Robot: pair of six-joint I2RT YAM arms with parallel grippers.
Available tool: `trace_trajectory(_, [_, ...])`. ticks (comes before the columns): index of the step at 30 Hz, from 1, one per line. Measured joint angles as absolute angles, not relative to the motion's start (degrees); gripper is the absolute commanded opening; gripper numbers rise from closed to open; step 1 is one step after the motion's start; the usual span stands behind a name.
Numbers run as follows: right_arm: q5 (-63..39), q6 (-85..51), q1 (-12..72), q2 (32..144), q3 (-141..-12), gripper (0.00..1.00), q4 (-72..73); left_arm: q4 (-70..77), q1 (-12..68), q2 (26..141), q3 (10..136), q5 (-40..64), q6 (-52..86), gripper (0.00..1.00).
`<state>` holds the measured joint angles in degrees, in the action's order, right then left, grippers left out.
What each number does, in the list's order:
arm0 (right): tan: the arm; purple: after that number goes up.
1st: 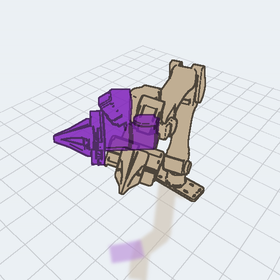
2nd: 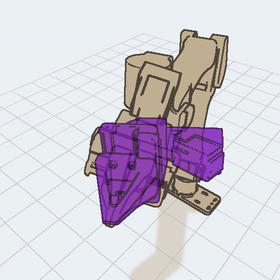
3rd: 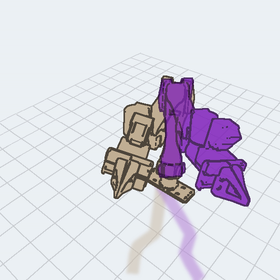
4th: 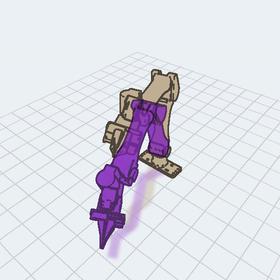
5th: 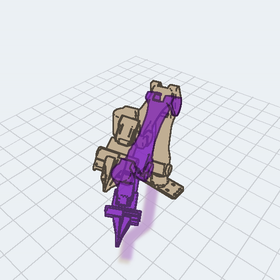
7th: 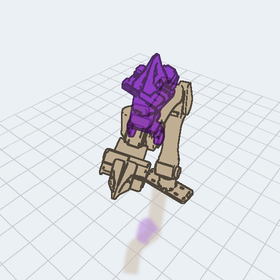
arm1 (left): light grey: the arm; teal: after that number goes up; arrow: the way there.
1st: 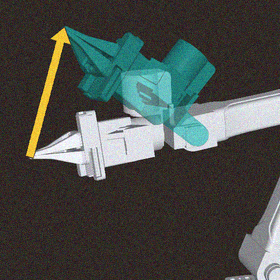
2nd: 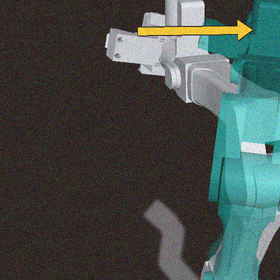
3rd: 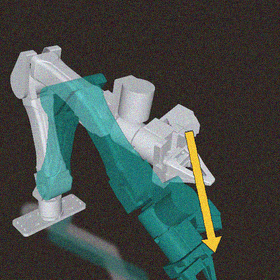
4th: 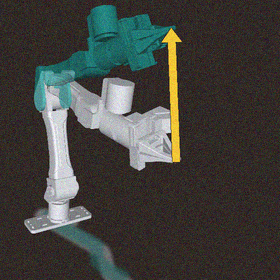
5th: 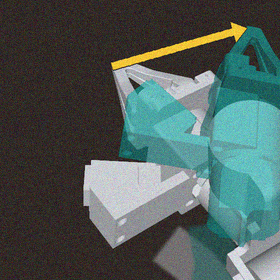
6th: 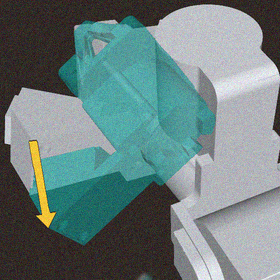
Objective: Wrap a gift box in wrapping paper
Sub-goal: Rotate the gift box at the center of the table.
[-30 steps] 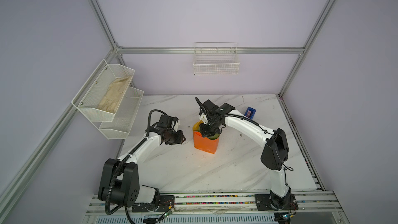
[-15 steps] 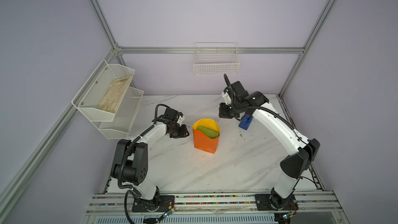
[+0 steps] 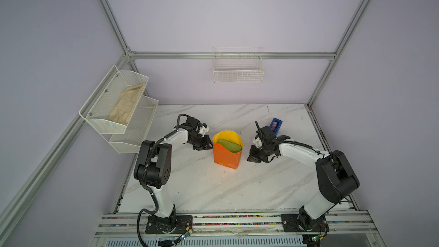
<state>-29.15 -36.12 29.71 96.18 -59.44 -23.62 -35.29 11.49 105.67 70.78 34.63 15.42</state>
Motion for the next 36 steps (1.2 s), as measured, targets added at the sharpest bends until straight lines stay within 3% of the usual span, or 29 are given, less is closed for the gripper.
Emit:
trace_trajectory(6, [-33.89, -36.71, 31.0, 101.16, -61.8, 0.0, -16.6, -33.21, 12.27, 103.83, 68.66, 36.34, 16.47, 0.25])
trace_trajectory(16, [-35.24, -33.74, 32.16, 106.3, -67.77, 0.0, -17.87, -32.36, 11.64, 90.19, 57.84, 30.85, 19.9, 0.26])
trace_trajectory(21, [-32.62, -32.12, 31.86, 105.08, -68.55, 0.07, -18.92, -32.67, 11.22, 84.93, 56.6, 26.33, 19.88, 0.36])
trace_trajectory(28, [-26.11, -27.2, 30.61, 95.88, -66.87, 0.21, -19.0, -32.82, 10.9, 74.04, 53.71, 20.32, 19.42, 0.41])
trace_trajectory(29, [-25.45, -26.39, 30.59, 94.41, -66.37, 0.22, -18.87, -32.71, 10.87, 72.53, 53.19, 19.64, 19.4, 0.43])
trace_trajectory(31, [-23.83, -24.8, 30.59, 90.26, -64.14, 0.34, -17.61, -32.21, 10.87, 68.03, 51.27, 18.0, 19.44, 0.52])
trace_trajectory(36, [-21.12, -20.67, 30.59, 80.34, -54.81, 0.51, -9.43, -28.71, 10.61, 57.12, 45.15, 15.38, 21.02, 0.85])
